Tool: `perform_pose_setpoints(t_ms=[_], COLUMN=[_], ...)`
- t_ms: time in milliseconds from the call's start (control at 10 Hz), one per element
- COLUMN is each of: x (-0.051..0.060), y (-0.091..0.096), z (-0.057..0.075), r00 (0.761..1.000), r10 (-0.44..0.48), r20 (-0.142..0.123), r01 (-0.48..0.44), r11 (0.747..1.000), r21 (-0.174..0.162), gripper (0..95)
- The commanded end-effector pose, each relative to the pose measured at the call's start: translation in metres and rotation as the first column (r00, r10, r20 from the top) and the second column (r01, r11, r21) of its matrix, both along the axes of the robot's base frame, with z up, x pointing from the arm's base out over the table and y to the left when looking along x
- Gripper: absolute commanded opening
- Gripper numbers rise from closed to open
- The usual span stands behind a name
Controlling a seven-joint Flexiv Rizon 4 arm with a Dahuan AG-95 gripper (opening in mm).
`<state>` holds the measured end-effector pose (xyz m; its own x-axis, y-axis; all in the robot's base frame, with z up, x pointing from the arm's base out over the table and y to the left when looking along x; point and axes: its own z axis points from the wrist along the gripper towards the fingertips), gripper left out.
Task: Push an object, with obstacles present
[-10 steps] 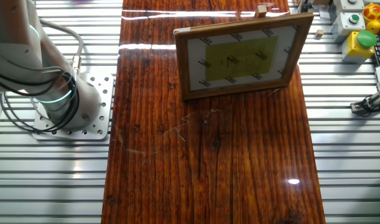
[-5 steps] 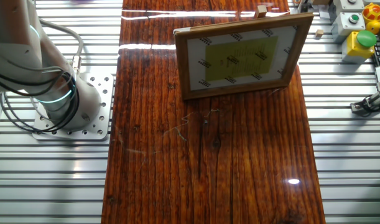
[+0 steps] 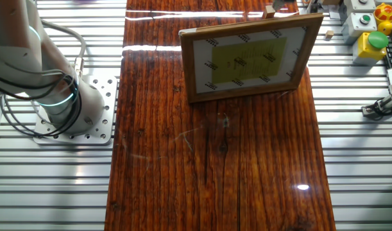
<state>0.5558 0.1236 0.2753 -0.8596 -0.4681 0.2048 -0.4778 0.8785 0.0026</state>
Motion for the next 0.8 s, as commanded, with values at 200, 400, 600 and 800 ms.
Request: perform_pose_setpoints(t_ms=[200, 400, 600, 800], x=[0.016, 0.029, 0.043, 0.056], y=[-0.048, -0.077, -0.092, -0.103], z=[-0.003, -0.027, -0.054, -0.086], r00=[0.998, 0.995, 0.994, 0.993], r10=[0.065, 0.100, 0.109, 0.115], r20=[-0.019, -0.014, -0.005, 0.005], r01=[-0.065, -0.100, -0.108, -0.115], r11=[0.998, 0.995, 0.994, 0.993], r21=[0.013, 0.018, 0.030, 0.037], gripper=[0.0, 0.0, 0.0, 0.0])
